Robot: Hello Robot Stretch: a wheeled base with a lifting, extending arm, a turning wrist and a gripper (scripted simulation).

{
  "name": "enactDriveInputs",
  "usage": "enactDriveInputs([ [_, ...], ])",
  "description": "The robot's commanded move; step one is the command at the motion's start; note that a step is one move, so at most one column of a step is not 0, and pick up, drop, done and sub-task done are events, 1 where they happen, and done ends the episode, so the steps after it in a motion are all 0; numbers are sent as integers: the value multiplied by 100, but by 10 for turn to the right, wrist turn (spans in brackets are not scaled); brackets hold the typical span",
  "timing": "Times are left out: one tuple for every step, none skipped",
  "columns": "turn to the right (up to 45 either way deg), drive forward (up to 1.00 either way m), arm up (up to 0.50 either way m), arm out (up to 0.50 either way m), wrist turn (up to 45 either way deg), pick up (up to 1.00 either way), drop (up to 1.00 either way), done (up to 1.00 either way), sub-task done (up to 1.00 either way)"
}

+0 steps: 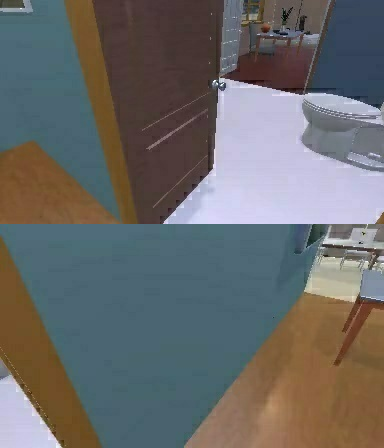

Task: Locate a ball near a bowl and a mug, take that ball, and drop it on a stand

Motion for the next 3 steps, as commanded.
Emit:
enactDriveInputs([
  [0,75,0,0,0,0,0,0,0],
  [360,0,0,0,0,0,0,0,0],
  [0,45,0,0,0,0,0,0,0],
])
